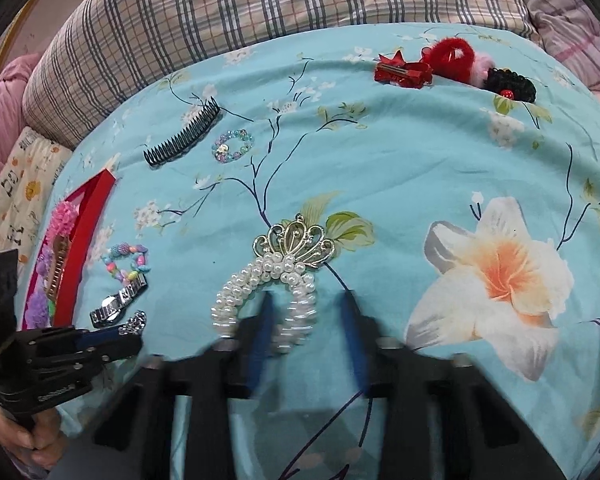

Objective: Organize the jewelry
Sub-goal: 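Grasp the silver chain bracelet with the left tool while the right tool grasps the pearl crown bracelet, then carry the silver chain and pearl bracelet over the red box with both tools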

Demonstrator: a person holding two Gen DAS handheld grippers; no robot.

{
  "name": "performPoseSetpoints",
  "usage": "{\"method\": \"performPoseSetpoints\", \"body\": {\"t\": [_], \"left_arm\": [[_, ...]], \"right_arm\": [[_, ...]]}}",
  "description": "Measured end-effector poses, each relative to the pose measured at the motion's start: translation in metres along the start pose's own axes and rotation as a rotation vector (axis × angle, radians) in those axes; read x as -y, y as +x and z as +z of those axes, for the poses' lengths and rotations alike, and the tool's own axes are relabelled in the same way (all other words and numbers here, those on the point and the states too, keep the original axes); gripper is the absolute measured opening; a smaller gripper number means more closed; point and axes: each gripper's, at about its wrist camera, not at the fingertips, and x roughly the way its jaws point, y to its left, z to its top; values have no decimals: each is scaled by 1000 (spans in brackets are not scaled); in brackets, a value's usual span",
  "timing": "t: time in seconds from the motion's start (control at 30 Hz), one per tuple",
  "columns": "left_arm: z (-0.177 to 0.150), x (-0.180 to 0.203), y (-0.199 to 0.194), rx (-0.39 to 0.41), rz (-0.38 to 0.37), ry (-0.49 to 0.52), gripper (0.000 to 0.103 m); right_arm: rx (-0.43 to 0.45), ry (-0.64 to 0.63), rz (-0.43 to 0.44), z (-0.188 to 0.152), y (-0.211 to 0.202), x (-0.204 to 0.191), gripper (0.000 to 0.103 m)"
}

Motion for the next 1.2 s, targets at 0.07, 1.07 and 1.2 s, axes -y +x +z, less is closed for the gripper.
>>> {"method": "performPoseSetpoints", "body": {"t": [0.07, 1.07, 1.2], "left_arm": [[-4, -1, -8, 11, -9, -1, 16], [-48, -73, -152, 214, -31, -112, 16], [-53, -86, -164, 233, -28, -131, 16]], "right_arm": [[14, -17, -5, -1, -4, -4, 11], [131, -131, 133, 12, -64, -86, 9], [128, -149, 151, 12, -64, -98, 9]]}}
